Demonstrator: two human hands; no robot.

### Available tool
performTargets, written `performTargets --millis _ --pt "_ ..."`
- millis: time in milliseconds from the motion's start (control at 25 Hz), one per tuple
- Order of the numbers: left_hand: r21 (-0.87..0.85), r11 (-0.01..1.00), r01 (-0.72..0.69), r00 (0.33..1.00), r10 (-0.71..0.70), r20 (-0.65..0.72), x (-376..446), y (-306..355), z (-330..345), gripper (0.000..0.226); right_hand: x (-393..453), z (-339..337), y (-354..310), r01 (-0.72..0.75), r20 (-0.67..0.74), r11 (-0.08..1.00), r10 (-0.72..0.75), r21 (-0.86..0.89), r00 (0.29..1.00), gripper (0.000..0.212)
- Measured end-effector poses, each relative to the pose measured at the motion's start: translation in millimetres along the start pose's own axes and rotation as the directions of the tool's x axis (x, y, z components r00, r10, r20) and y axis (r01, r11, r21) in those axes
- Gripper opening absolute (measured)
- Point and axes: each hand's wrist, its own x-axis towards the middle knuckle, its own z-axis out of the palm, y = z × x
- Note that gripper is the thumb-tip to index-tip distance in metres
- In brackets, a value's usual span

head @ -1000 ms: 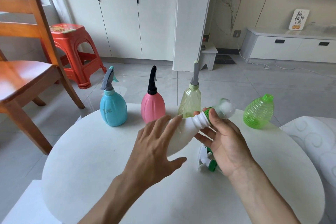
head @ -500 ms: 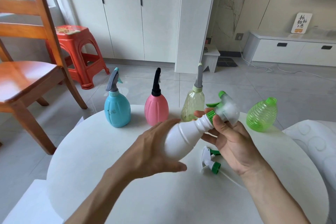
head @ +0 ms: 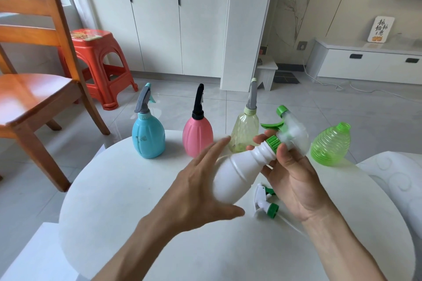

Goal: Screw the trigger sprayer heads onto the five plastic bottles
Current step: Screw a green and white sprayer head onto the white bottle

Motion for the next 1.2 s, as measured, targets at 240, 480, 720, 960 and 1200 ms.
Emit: performTargets --millis 240,480,720,960,1200 --pt "0.03 0.999 -0.036 0.994 0.039 -0.106 -2.9 8.8 8.5 0.11 1.7 10.7 -6.8 0.081 0.058 0.997 -0.081 -0.006 0.995 0.036" --pt "0.077 0.996 -0.041 0.985 0.053 -0.162 -2.6 13.0 15.5 0.109 -5.8 20.8 -0.2 0.175 -0.095 0.977 -0.186 -0.119 0.978 0.019" --pt "0.089 0.996 -0.023 0.987 0.037 -0.159 -2.5 11.3 21.0 0.108 -6.3 21.7 0.4 0.141 -0.18 0.972 -0.175 -0.189 0.968 0.017" --pt "0.054 0.998 0.009 0.991 -0.001 -0.136 -3.1 7.7 24.2 0.108 -6.9 20.5 -1.3 0.077 -0.223 0.965 -0.135 -0.252 0.965 0.015" --pt "0.008 1.0 0.027 1.0 -0.027 -0.012 3.8 -3.8 35.2 0.12 1.1 2.0 -22.2 -0.007 -0.218 0.922 -0.085 -0.388 0.972 0.037"
